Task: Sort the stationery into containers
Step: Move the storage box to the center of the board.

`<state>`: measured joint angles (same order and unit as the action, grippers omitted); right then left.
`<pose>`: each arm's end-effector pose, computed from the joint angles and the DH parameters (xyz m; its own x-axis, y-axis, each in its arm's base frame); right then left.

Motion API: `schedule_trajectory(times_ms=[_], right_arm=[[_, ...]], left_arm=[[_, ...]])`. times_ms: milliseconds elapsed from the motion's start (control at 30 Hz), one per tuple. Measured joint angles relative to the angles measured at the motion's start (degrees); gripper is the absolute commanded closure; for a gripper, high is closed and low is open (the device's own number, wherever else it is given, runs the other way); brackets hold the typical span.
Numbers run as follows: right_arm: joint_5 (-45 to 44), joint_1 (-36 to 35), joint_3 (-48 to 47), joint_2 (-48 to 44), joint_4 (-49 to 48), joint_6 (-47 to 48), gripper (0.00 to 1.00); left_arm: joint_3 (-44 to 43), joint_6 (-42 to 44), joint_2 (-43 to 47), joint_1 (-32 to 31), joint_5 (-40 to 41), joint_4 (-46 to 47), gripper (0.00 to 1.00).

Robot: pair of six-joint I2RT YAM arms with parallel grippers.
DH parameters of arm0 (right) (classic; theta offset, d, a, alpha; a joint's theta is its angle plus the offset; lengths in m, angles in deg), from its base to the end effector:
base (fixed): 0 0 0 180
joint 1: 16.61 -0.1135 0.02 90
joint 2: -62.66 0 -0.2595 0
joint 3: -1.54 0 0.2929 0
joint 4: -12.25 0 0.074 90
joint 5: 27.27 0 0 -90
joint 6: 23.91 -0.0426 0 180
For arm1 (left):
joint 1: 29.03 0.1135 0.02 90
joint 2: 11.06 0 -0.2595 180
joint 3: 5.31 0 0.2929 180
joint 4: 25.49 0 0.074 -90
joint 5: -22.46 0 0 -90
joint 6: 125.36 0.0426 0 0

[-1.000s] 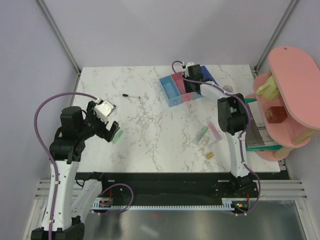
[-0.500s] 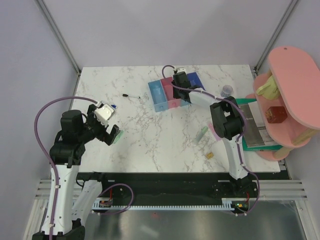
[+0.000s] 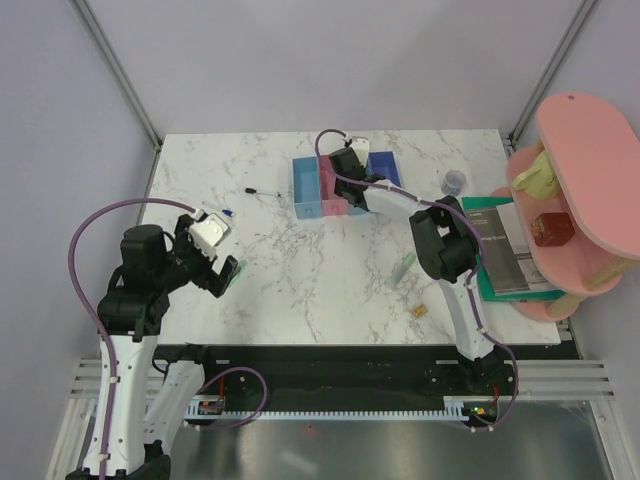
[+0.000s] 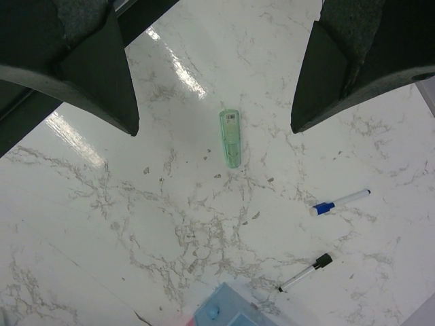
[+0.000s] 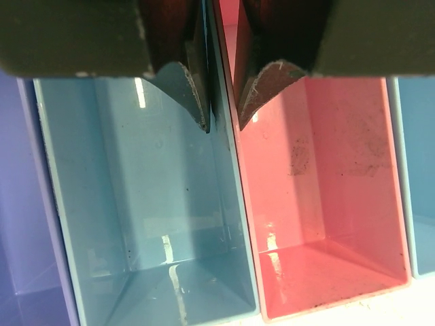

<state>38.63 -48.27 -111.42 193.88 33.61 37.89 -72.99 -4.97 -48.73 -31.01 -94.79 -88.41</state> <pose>0.4825 0.2771 0.1449 -0.5783 0.1502 -0.8019 0.0702 0.9884 0.1345 0.1614 -0.0251 0.3578 -0.2585 0.4589 -0.8500 0.6326 0.7455 0.2101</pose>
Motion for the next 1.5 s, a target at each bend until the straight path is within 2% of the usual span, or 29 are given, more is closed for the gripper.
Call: schedule_trajectory(times_ms=[333, 700, 1167, 1500], right_arm=[[-4.5, -1.2, -4.3, 2.8, 2.4, -5.7, 0.75], [-7.8, -2.6, -4.1, 2.8, 3.4, -8.1, 0.76], [-8.4, -4.7, 4.2, -1.9, 1.7, -8.7, 0.76], [-7.6, -5.2, 6.0, -3.2, 1.6, -7.7, 0.76]], left_arm=[[0.0, 1.2, 0.4, 0.0, 0.0, -2.5, 0.0], [0.0, 1.8, 0.7, 0.0, 0.0, -3.2, 0.0], [0.0, 1.9, 1.7, 0.0, -0.2, -3.3, 0.0], [0.0, 1.9, 1.9, 0.0, -0.4, -3.3, 0.0]])
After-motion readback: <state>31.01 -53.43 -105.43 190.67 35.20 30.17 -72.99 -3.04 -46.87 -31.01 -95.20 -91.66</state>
